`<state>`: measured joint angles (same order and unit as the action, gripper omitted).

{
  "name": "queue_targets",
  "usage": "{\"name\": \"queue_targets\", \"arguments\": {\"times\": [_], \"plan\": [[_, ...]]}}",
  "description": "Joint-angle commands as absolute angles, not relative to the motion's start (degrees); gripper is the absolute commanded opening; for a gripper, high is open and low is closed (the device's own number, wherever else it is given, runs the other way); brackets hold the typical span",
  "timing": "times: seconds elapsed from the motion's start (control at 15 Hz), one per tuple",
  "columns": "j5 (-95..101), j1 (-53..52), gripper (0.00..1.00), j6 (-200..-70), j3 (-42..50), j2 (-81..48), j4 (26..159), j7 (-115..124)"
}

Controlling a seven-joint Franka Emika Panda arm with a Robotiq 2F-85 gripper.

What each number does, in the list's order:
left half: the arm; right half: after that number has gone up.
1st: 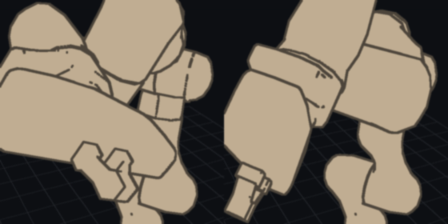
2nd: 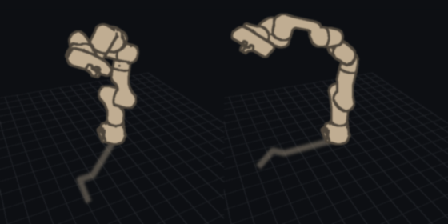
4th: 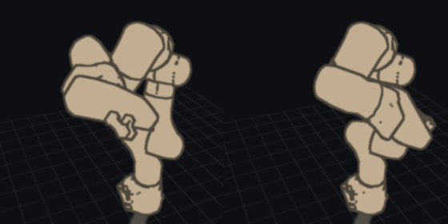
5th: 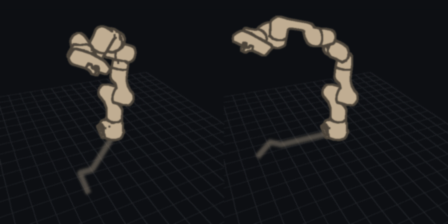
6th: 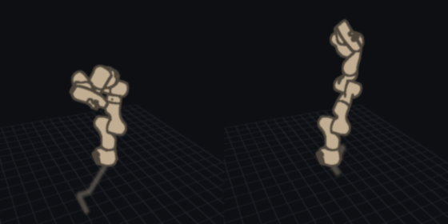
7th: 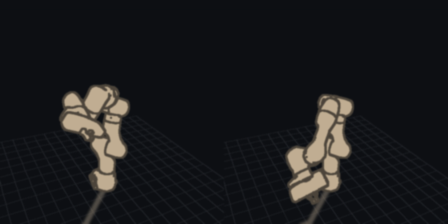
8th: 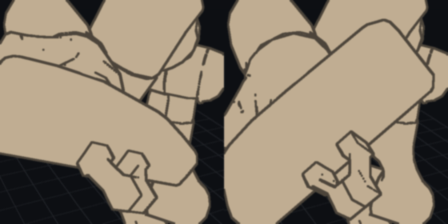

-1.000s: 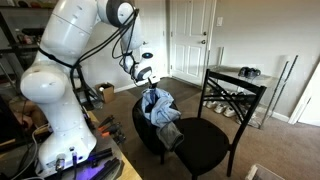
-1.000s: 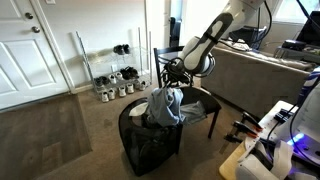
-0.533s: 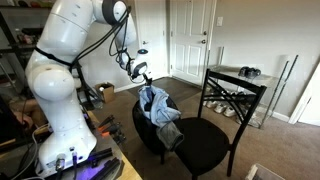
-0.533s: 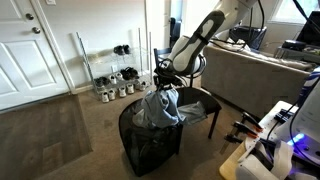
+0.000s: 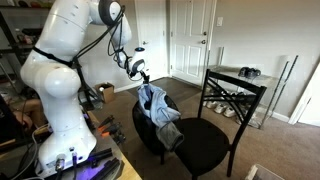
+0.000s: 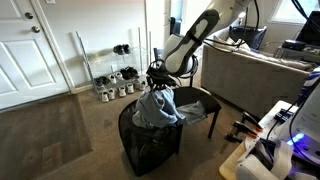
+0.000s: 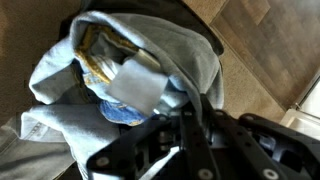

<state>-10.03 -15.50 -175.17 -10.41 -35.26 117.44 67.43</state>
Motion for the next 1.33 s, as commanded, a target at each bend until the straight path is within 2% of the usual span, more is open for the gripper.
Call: {"name": "queue_targets", "arguments": {"times": [0.0,0.87,1.0,1.27], "plan": [[-12.5,-17.0,0.03,-177.8,-6.9,-34.8,115.4,65.5],[-12.3,-18.2,0.03,-177.3,-6.7,-40.7,108.0,64.5],[-12.3,-18.8,0.36,-177.0,-6.2,-41.0,107.6,64.7],[-12.4,-18.9,0.6,-177.0,-6.2,-41.0,107.0,64.7]]}}
